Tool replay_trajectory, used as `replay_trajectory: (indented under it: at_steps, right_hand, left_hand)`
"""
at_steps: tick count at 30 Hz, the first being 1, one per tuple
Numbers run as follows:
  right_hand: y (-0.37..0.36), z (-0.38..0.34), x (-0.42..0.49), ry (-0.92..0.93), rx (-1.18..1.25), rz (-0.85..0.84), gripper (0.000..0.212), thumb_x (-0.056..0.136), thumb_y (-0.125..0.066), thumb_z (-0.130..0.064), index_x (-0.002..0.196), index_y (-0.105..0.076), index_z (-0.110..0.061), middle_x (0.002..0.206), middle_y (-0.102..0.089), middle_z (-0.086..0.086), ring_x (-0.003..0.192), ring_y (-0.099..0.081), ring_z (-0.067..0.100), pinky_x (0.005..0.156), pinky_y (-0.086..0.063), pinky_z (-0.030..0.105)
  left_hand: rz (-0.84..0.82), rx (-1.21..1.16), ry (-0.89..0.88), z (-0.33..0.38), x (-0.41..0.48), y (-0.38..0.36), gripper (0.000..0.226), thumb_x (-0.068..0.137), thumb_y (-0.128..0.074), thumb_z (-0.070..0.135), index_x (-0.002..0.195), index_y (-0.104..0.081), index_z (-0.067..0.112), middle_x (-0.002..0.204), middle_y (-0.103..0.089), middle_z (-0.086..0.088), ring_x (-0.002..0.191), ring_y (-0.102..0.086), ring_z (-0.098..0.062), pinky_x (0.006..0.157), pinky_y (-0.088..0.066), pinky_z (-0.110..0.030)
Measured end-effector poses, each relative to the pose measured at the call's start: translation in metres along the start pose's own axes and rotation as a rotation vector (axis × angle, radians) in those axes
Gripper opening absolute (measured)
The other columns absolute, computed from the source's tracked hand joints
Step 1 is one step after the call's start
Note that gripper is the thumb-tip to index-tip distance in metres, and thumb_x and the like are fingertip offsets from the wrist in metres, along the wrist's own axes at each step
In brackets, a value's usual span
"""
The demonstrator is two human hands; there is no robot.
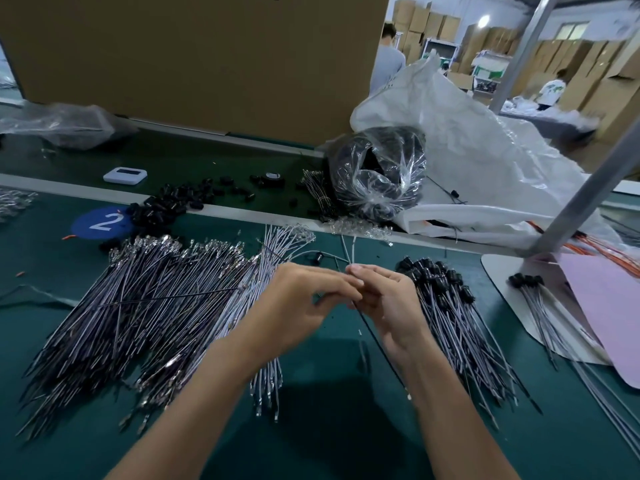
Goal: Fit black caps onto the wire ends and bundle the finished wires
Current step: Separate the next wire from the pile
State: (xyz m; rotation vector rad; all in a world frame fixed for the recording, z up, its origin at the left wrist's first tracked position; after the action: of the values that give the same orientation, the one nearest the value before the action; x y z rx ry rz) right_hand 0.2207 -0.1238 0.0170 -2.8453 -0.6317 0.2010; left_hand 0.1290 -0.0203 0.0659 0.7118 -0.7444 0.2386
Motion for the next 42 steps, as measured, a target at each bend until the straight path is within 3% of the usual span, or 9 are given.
replay_trajectory:
  at_steps: [9,13,16,19,22,25,27,34,42]
  right_hand:
    - [0.001,0.003,0.003,-0.04,-0.016,-0.064,0.015,0.087,-0.065,-0.005,0.075,-0.072,-0.011,0.076,-0.074,0.008,0.067,-0.068,0.013,0.062,-0.055,0.02]
    - [-0.002,0.004,0.003,-0.031,0.047,-0.06,0.018,0.085,-0.065,0.0,0.072,-0.072,-0.011,0.075,-0.073,0.011,0.063,-0.068,0.013,0.056,-0.052,0.018]
    - [-0.002,0.003,0.005,-0.008,0.194,-0.018,0.014,0.085,-0.061,0.005,0.077,-0.068,-0.003,0.07,-0.071,0.012,0.063,-0.068,0.014,0.057,-0.053,0.019]
    - [0.003,0.0,0.007,0.041,0.257,0.03,0.009,0.085,-0.06,0.004,0.082,-0.066,-0.003,0.067,-0.071,0.007,0.062,-0.069,0.012,0.058,-0.054,0.017]
    - [0.004,0.0,0.006,0.088,0.183,0.035,0.009,0.085,-0.063,0.0,0.084,-0.069,-0.006,0.07,-0.072,0.006,0.066,-0.069,0.012,0.06,-0.052,0.017]
    - [0.0,0.001,0.005,0.147,0.064,0.03,0.009,0.086,-0.066,-0.001,0.085,-0.071,-0.007,0.075,-0.073,0.009,0.07,-0.07,0.015,0.063,-0.051,0.018]
    - [-0.005,0.002,0.004,0.176,0.004,0.012,0.009,0.086,-0.067,0.0,0.084,-0.072,-0.008,0.075,-0.073,0.008,0.069,-0.069,0.015,0.064,-0.051,0.018]
    - [-0.009,0.0,-0.001,0.23,-0.151,-0.007,0.004,0.085,-0.071,-0.004,0.088,-0.073,-0.007,0.084,-0.075,0.011,0.081,-0.073,0.022,0.076,-0.056,0.026]
    - [-0.018,0.002,-0.004,0.184,-0.244,-0.082,0.005,0.088,-0.068,-0.003,0.087,-0.072,-0.004,0.072,-0.072,0.01,0.058,-0.064,0.01,0.056,-0.05,0.016]
  left_hand:
    - [-0.064,0.117,-0.062,-0.014,-0.002,-0.018,0.025,0.074,-0.071,-0.014,0.085,-0.078,0.007,0.097,-0.076,0.0,0.097,-0.067,-0.007,0.084,-0.055,-0.024]
    - [-0.077,0.206,-0.085,-0.013,-0.004,-0.02,0.023,0.078,-0.07,-0.009,0.089,-0.078,0.009,0.095,-0.076,0.002,0.091,-0.07,-0.016,0.076,-0.056,-0.032]
    - [-0.032,0.188,-0.065,-0.01,-0.005,-0.02,0.029,0.079,-0.066,-0.009,0.096,-0.079,0.012,0.103,-0.075,0.003,0.099,-0.07,-0.015,0.084,-0.056,-0.032]
    - [0.176,0.018,0.068,-0.01,-0.003,-0.007,0.032,0.074,-0.059,-0.01,0.089,-0.078,0.011,0.095,-0.076,0.004,0.092,-0.071,-0.006,0.085,-0.055,-0.022]
    - [0.41,-0.17,0.359,-0.026,-0.009,0.006,0.024,0.075,-0.056,0.003,0.075,-0.074,0.019,0.073,-0.073,0.012,0.071,-0.069,-0.01,0.064,-0.056,-0.024]
    - [0.398,-0.343,0.615,-0.043,-0.013,-0.001,0.008,0.081,-0.073,0.014,0.084,-0.074,0.021,0.078,-0.073,0.009,0.072,-0.07,-0.014,0.064,-0.059,-0.035]
    - [0.357,-0.45,0.709,-0.05,-0.014,-0.007,0.009,0.078,-0.08,0.018,0.084,-0.075,0.022,0.079,-0.075,0.006,0.074,-0.071,-0.011,0.065,-0.058,-0.03]
    - [0.379,-0.66,0.8,-0.06,-0.019,-0.012,0.008,0.078,-0.078,0.012,0.077,-0.076,0.019,0.078,-0.076,-0.004,0.075,-0.07,-0.014,0.061,-0.051,-0.019]
    - [0.551,-0.741,0.819,-0.071,-0.024,-0.002,0.004,0.084,-0.072,0.008,0.087,-0.072,0.011,0.086,-0.076,-0.005,0.077,-0.069,-0.013,0.061,-0.053,-0.022]
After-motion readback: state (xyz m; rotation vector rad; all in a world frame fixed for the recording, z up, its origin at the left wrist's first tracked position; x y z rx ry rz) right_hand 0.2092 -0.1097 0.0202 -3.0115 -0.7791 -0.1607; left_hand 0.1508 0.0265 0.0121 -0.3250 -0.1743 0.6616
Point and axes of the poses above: each hand's wrist, its own x-axis towards the middle knuckle, its own y-axis out of the back of the hand, z = x × y, the point moved 6 cm from there along x, towards the middle knuckle
